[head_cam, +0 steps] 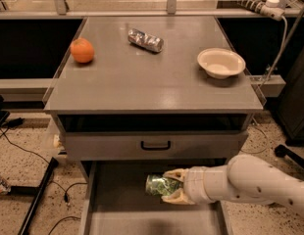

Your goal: Pick green can from middle drawer and place on counter

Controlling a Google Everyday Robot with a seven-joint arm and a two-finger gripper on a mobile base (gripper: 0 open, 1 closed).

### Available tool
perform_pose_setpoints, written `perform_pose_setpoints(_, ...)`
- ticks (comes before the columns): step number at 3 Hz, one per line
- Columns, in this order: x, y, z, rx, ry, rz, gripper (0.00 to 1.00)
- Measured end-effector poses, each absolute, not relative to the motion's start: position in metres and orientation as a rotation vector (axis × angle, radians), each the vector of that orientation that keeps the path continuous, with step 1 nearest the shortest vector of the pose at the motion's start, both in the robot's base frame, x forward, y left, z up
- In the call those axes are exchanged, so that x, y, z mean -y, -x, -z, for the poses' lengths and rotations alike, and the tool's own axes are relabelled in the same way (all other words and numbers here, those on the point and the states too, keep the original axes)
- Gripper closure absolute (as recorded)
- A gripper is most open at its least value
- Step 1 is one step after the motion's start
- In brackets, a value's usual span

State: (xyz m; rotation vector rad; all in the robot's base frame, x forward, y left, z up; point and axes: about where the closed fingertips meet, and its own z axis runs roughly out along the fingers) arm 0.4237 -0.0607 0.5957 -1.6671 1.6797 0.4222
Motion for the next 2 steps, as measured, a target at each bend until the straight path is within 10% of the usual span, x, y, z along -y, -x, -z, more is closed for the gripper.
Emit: perform_pose_setpoints(2,0.099,-0.433,-0.728,-1.724,1.671,-0.32,1.0)
